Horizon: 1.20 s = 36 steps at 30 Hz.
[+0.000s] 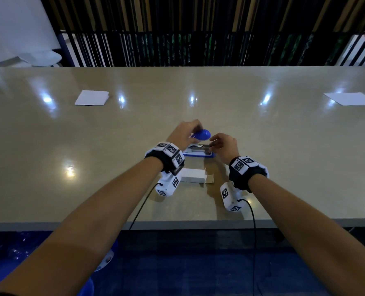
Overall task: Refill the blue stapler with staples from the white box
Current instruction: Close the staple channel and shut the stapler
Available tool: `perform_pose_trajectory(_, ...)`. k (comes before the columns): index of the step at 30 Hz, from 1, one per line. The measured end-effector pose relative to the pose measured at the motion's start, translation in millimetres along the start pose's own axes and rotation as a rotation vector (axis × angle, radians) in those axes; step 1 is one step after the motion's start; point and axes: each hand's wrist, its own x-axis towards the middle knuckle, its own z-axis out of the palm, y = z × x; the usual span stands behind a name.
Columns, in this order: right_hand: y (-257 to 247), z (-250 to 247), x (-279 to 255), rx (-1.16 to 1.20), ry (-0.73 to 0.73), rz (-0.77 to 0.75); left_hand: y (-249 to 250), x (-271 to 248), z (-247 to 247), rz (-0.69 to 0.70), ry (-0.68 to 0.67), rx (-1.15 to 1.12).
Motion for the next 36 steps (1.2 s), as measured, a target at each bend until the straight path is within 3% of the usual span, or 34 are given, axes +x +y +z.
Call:
perform_pose_trajectory(3, 4, -8, -1, 0.004, 0.008, -0.003, -7, -5, 16, 0.047, -0.098, 0.167)
perform_pose_trajectory(9, -3, -17, -2, -0.053, 0.040, -0.220, -22, -5, 13, 0.045, -0.068, 0.154)
perform_pose_trajectory(14, -15, -10, -1, -0.171, -0.018, -0.316, -26, -5, 12, 0.019, -0.059, 0.138)
perform_pose_trajectory(18, -16, -10, 5, -0.191, 0.003, -0.305, -27, -5, 13, 0.002, -0.035, 0.172)
perform_pose_trajectory(24, -8, -3, 11, -0.359, -0.058, -0.258, -20, -8, 24, 0.019, -0.080, 0.436)
perform_pose_trajectory(36, -20, -10, 10, -0.413, -0.068, -0.296, -15, -6, 2, -0.043, -0.153, 0.245)
